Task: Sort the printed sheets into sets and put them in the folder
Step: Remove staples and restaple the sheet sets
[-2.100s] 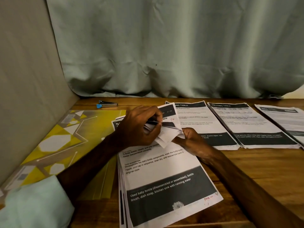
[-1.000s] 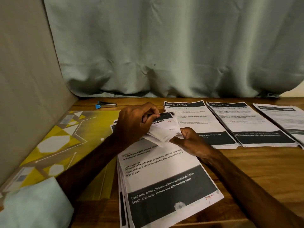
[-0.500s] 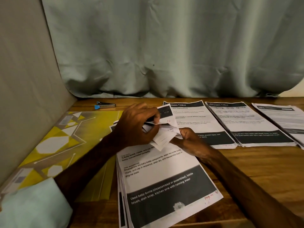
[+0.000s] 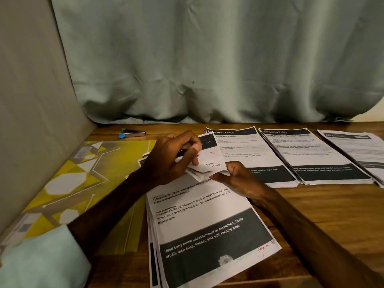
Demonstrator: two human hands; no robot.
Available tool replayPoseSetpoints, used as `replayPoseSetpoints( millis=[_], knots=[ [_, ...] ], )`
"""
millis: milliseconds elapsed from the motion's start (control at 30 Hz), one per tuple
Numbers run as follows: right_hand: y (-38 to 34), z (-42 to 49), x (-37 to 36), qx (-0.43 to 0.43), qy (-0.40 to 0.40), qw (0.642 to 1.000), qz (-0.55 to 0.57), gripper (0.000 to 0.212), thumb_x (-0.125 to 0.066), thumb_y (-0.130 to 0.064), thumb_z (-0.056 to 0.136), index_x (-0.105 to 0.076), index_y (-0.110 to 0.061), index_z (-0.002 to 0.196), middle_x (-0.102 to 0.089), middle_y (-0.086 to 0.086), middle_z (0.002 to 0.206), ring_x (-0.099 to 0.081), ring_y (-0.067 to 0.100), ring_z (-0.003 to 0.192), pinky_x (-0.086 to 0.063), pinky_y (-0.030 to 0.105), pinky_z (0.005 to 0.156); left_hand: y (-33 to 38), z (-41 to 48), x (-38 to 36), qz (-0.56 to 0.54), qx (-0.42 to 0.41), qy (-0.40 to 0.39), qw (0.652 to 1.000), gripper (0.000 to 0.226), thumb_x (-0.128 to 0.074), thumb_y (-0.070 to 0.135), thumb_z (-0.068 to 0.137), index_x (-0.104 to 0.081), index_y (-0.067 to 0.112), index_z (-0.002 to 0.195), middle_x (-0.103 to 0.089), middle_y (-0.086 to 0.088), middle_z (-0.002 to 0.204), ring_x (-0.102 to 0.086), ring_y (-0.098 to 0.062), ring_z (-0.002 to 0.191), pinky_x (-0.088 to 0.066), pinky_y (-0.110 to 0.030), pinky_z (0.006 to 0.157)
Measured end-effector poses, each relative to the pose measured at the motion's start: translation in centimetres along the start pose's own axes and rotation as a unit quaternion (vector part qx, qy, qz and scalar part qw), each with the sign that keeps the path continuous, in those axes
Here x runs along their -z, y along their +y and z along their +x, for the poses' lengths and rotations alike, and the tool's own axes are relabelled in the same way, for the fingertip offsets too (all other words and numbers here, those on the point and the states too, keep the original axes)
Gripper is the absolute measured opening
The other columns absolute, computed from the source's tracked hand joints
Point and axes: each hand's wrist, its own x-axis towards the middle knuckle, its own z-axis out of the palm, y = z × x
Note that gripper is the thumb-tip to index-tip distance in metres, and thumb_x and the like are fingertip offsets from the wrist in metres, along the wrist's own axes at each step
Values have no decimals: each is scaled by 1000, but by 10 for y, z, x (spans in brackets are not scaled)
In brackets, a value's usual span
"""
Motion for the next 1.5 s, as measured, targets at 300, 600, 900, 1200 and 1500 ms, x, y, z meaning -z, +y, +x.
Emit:
replayPoseSetpoints(
  millis=[300, 600, 900, 1200, 1500],
  knots=[
    [-1, -2, 1, -14, 2, 1000, -6, 19, -67, -21, 97, -67, -31, 113, -73, -25, 100, -71, -3, 89, -51, 10, 74, -10, 3, -7, 165, 118, 36, 979, 30, -69, 50, 90, -74, 25, 106, -65, 11, 93, -59, -9, 79, -43, -18, 59],
    [-3, -3, 2, -37, 18, 999, -28, 14, -67, -29, 96, -66, -26, 109, -73, -14, 90, -70, 3, 75, -49, 11, 60, -15, 2, -10, 192, 16, 40, 980, 25, -68, 39, 90, -79, 18, 98, -64, 0, 91, -58, -16, 79, -49, -32, 56],
    [-2, -4, 1, -34, 21, 999, -16, 2, -68, -26, 97, -69, -26, 98, -73, -15, 81, -68, -4, 70, -48, 11, 65, -20, 4, -1, 146, 31, 47, 988, 34, -58, 47, 96, -78, 19, 94, -62, 5, 93, -53, -15, 93, -44, -34, 75],
    [-10, -8, 12, -36, 112, 984, 135, 11, -70, -17, 94, -71, -18, 104, -78, 5, 103, -76, 18, 86, -62, 27, 75, -49, -2, 11, 30, 288, 117, 950, 77, -73, 71, 74, -52, 26, 133, -57, 3, 131, -57, -15, 117, -52, -31, 93],
    [-13, -8, 33, -27, 285, 910, 299, 16, -70, -12, 93, -70, -13, 109, -77, 12, 110, -74, 36, 96, -60, 51, 88, -10, 5, 11, -522, 466, -85, 710, 40, -51, 29, 104, -58, 11, 139, -66, -15, 134, -63, -36, 124, -51, -49, 105]
  ],
)
